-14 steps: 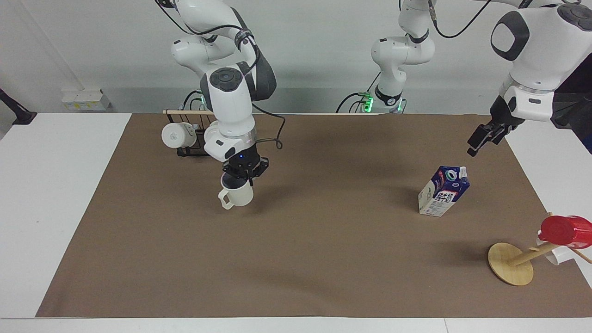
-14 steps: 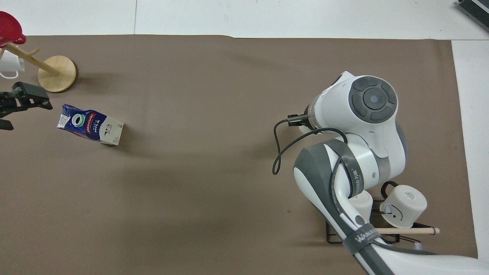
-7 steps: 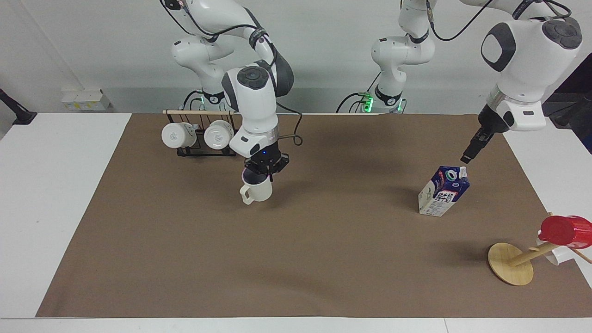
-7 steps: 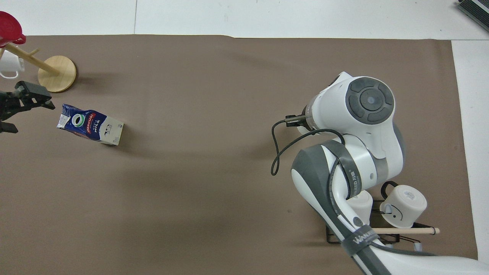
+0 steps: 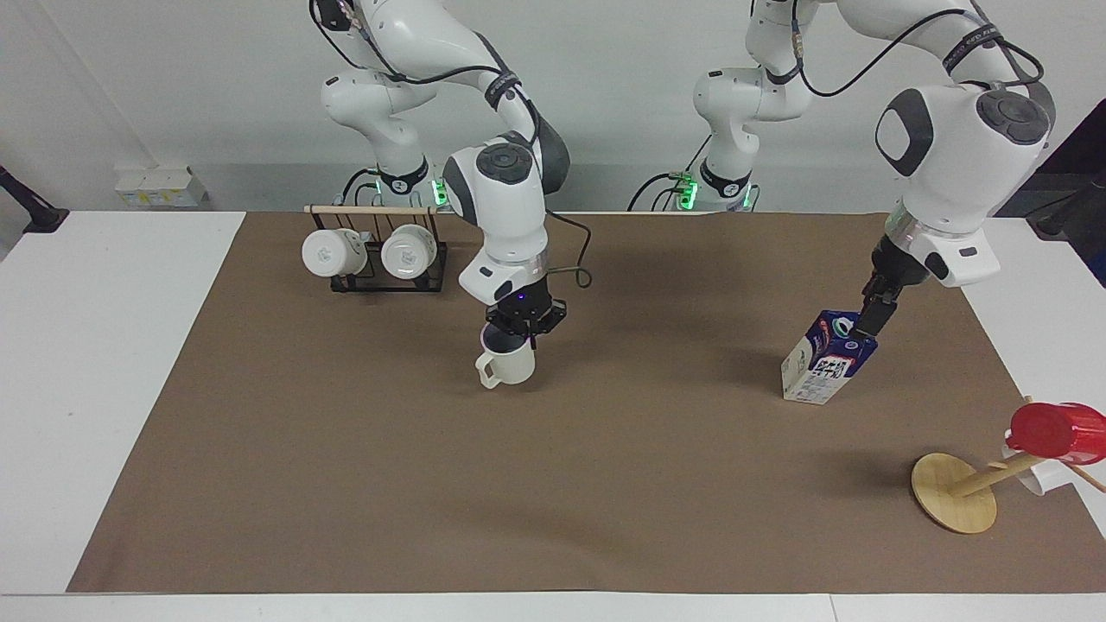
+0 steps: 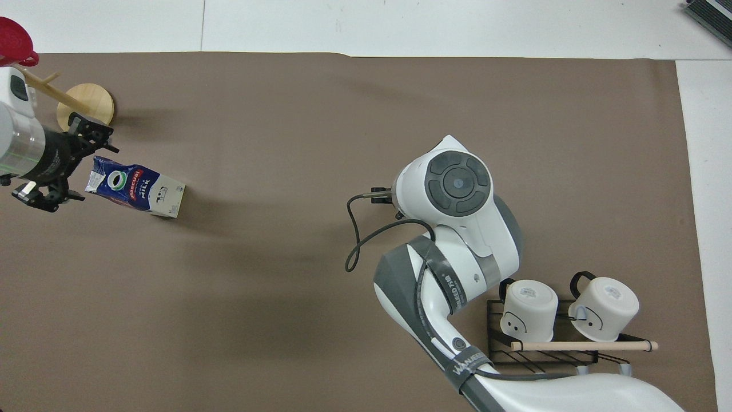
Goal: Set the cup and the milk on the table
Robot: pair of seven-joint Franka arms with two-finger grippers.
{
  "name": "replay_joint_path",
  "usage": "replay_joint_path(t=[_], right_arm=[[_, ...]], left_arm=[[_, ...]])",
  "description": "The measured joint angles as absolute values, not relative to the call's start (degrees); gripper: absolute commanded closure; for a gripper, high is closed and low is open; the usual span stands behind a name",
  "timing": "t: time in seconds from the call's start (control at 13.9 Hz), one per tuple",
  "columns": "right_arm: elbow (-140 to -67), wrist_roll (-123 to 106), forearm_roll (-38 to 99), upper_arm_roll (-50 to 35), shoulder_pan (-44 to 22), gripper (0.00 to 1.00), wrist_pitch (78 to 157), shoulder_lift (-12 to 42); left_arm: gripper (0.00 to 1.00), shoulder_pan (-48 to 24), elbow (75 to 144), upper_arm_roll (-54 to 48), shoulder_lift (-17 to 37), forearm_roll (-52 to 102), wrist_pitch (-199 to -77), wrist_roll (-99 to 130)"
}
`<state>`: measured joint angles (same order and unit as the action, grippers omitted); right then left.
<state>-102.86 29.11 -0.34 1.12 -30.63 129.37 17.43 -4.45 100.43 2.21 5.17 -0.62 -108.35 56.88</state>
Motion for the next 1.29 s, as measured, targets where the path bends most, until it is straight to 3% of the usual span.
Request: replay_joint_path(t=[1.08,1.29], right_arm=[[-102.66,30.26,-0.34,1.18,-34.13,1.0,132.1,20.81],[-102.66,30.26,-0.34,1.18,-34.13,1.0,132.45,20.81]], left_arm=[[0.0,-4.34,109.33,2.69,5.28,-0.66,-117.33,57.33],[0.11,-4.34,109.32,2.68,5.23,-0.67,-117.34,57.33]])
